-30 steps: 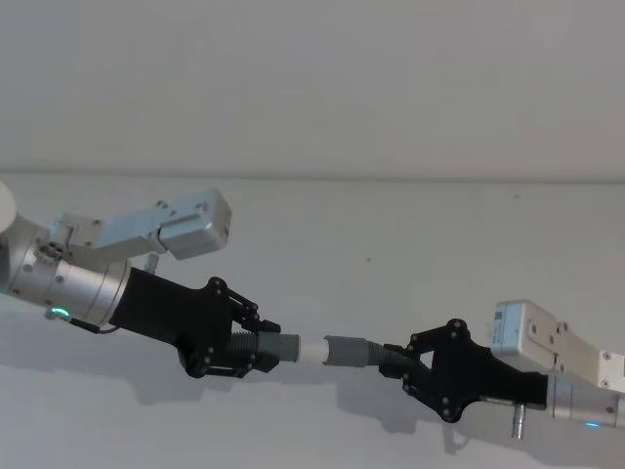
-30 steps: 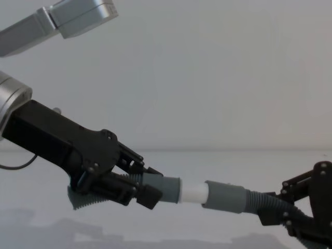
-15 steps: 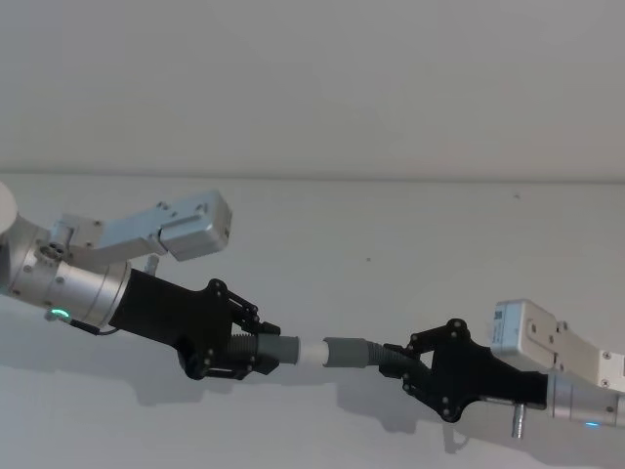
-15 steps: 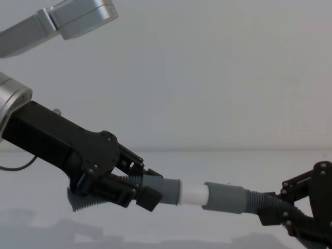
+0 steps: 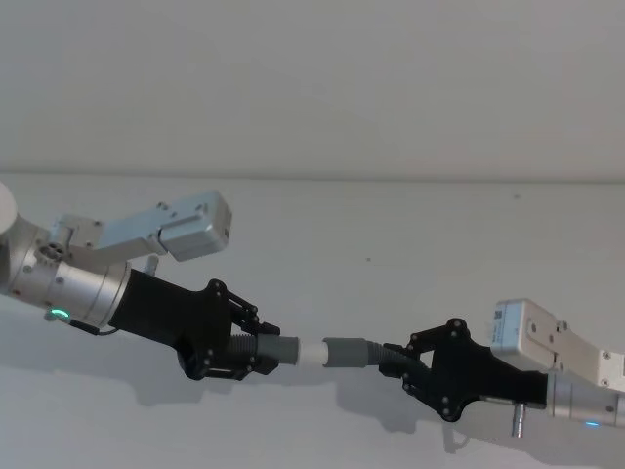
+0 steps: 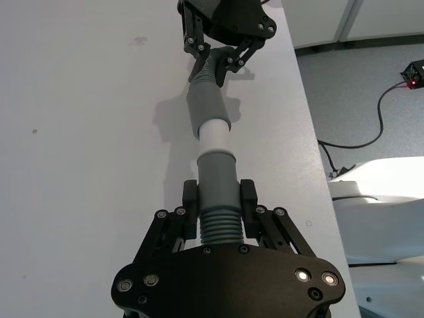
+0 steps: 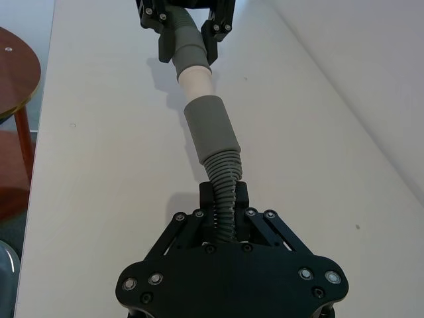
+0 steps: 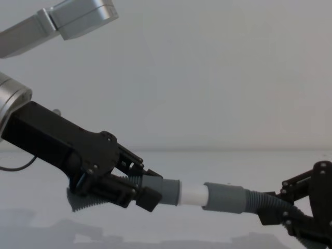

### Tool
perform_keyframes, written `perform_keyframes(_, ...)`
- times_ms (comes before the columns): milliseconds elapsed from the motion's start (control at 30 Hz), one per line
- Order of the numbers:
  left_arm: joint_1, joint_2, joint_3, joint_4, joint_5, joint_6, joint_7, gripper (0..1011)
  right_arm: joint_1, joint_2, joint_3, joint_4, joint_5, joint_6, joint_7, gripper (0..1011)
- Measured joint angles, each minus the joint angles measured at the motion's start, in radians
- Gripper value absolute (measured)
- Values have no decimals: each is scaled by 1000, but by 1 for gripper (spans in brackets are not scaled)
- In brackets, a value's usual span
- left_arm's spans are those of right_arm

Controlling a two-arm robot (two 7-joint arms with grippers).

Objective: Use both hands to pick up one end of the pipe from the table, align the ends, and insert them.

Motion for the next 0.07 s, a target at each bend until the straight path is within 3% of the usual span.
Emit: perform_keyframes(67,0,0,0,0,0,0,0,361,0,0,0,0,0,0,0,141)
